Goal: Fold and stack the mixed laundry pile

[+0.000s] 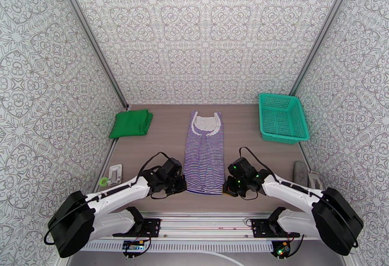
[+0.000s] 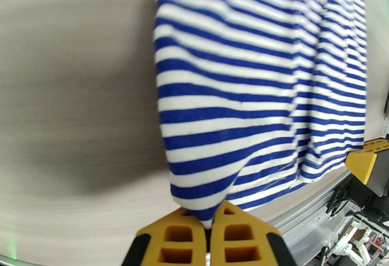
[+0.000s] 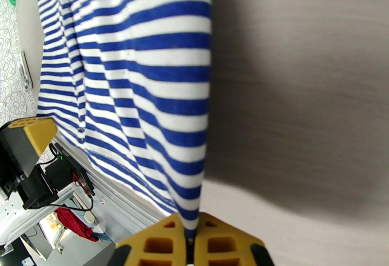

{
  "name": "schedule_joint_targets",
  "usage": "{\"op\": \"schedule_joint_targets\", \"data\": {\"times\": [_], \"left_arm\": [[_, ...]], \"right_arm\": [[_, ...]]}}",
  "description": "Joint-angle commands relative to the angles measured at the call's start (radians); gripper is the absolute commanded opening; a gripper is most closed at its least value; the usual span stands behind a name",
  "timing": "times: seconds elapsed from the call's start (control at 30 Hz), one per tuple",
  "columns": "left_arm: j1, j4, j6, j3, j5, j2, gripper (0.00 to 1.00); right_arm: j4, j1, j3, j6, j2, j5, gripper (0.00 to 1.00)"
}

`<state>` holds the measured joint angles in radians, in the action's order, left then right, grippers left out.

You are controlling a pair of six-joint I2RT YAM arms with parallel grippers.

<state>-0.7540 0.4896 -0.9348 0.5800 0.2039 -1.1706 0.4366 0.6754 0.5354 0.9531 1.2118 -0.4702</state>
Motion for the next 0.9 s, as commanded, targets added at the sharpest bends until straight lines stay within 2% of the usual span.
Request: {"op": "schedule_joint_targets", "data": {"times": [0.0, 0.2, 0.37, 0.73, 0.87], "left_arm": [[-0.008, 0.074, 0.048, 0.079, -0.058, 0.032, 0.0], [0.002, 0.117, 0.091, 0.19, -0.085, 0.02, 0.0], [0.061, 0.129, 0.152, 0.276, -0.088, -0.015, 0.0], [0.234, -0.017, 0.261, 0.461, -0.082, -0.216, 0.0], [0.305, -0.079, 0.304, 0.542, -0.034, -0.327, 0.0]], "right_arm": [[0.1, 0.01, 0.08, -0.011, -0.04, 0.069, 0.0], [0.2, 0.008, 0.228, -0.024, -0.029, 0.172, 0.0], [0.275, -0.025, 0.402, -0.088, 0.048, 0.244, 0.0], [0.258, -0.179, 0.689, -0.239, 0.287, 0.24, 0.0], [0.238, -0.228, 0.786, -0.275, 0.394, 0.215, 0.0]]}}
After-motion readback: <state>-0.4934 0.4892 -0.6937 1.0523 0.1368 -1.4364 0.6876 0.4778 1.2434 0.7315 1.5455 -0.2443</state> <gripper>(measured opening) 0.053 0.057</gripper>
